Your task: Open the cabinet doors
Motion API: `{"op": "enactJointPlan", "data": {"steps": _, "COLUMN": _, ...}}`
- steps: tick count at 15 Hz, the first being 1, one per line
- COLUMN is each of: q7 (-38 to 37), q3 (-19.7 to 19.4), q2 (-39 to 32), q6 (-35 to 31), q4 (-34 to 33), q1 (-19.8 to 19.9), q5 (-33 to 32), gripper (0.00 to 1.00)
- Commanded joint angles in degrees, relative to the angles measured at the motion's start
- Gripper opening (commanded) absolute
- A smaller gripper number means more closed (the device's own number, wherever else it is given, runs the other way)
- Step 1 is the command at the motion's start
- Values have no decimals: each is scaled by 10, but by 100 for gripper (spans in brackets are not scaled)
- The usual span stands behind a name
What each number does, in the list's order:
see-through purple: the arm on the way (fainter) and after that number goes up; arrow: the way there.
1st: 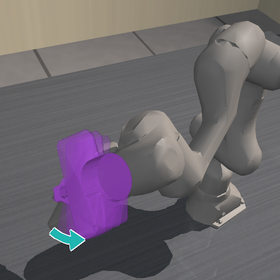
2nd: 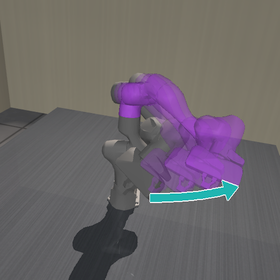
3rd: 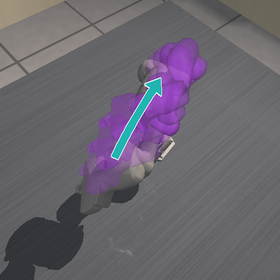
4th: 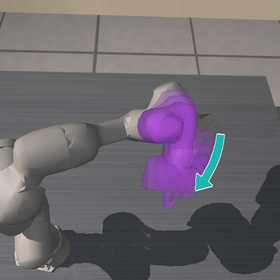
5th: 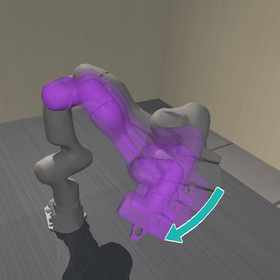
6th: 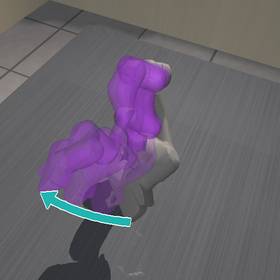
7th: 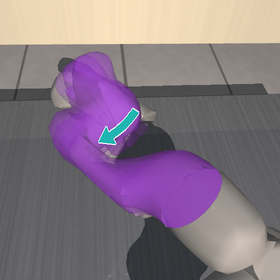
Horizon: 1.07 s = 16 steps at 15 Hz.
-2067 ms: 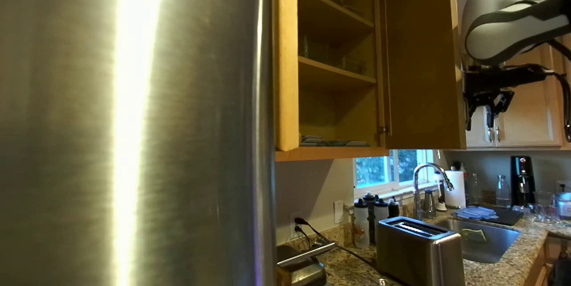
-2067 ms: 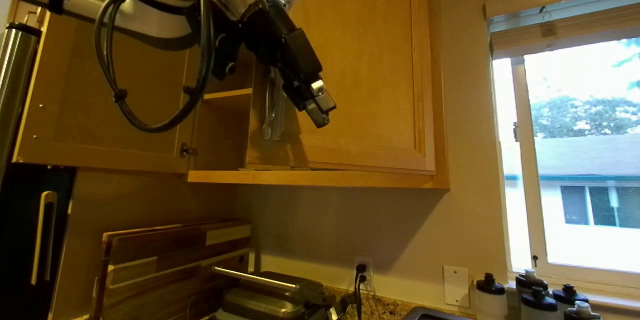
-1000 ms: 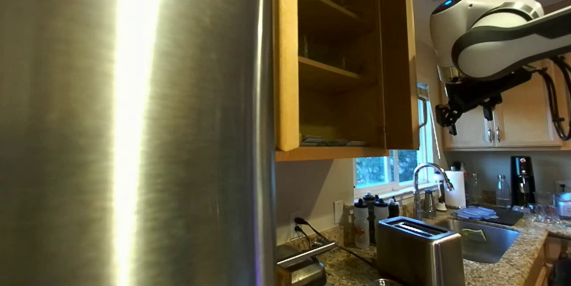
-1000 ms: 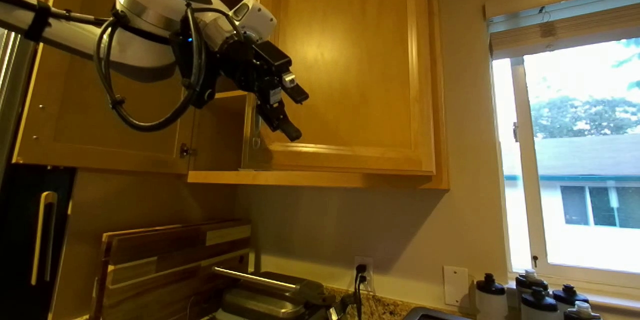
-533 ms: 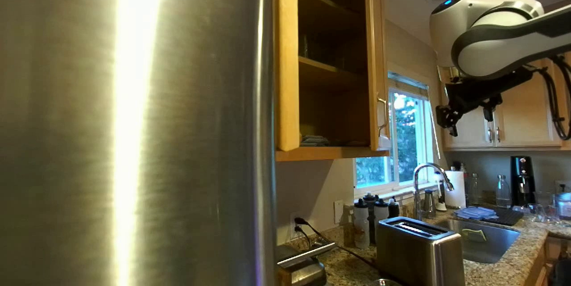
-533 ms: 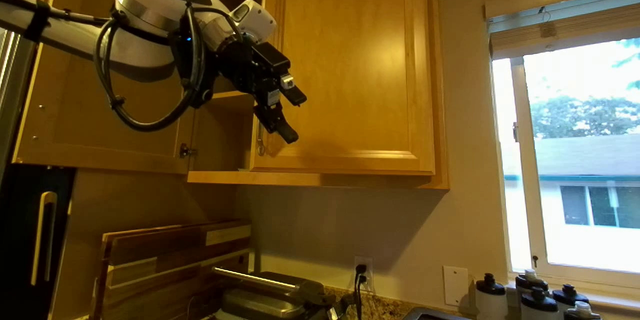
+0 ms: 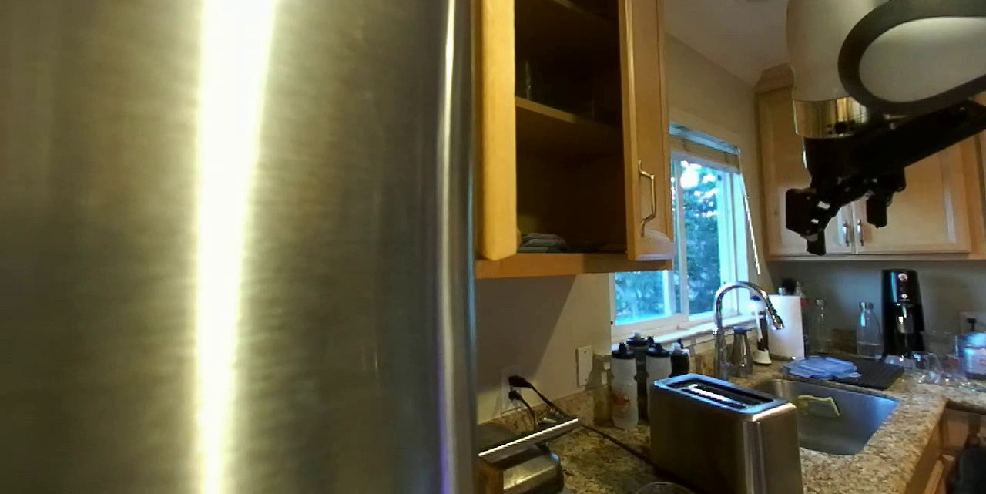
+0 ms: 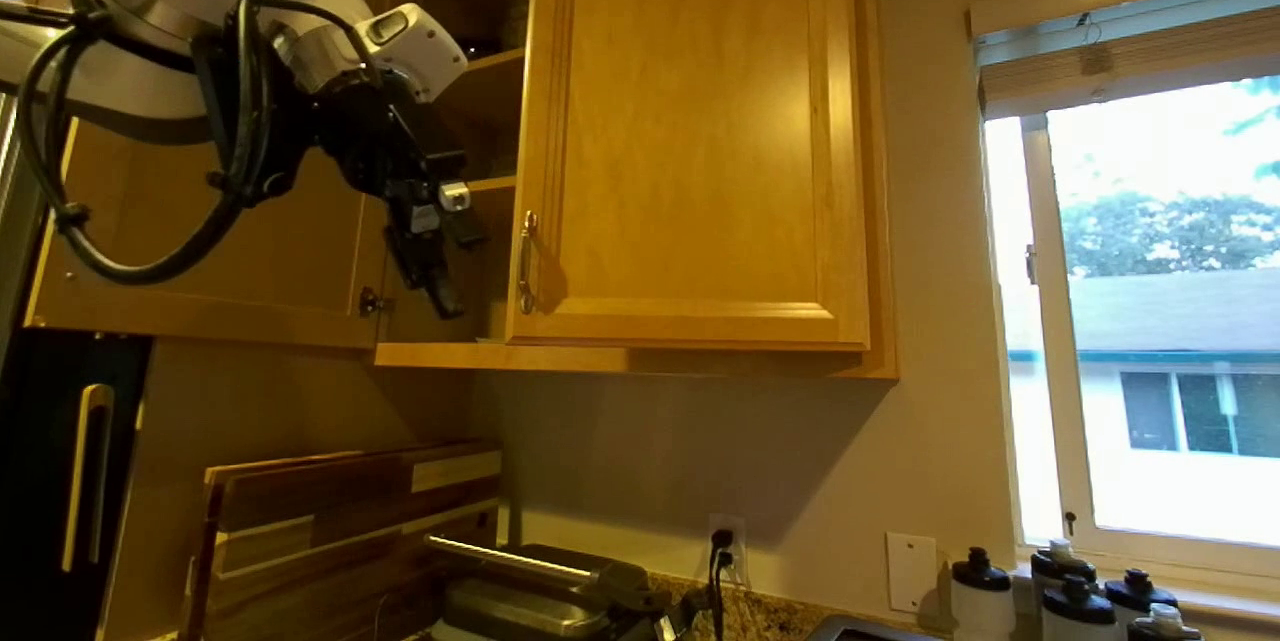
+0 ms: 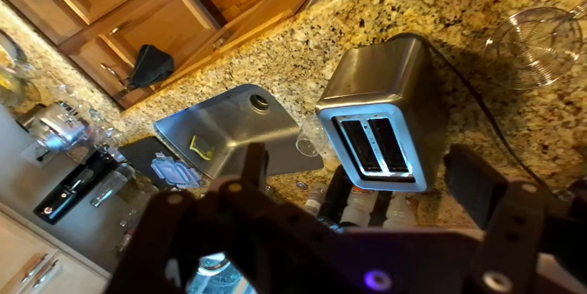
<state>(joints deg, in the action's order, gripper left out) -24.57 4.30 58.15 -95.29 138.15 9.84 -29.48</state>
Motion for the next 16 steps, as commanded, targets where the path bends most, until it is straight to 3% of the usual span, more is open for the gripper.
{"op": "enactJointPlan", "data": {"steps": 1, "q7": 3, "q3": 23, "q2": 51, "q6": -14, "q4": 18, "q1": -19, "q5": 14, "gripper": 100}}
{"op": "enactJointPlan", "data": {"steps": 9, "q7": -26, "q3": 108, "q2": -10, "q6": -112, "q4": -46, "q1": -12, "q5": 4, "gripper": 100}}
{"op": "enactJointPlan", "data": {"steps": 16, "q7": -54, "q3": 173, "q2": -140, "q6": -151, "q4": -135, "q1": 4, "q5": 1, "gripper": 100}}
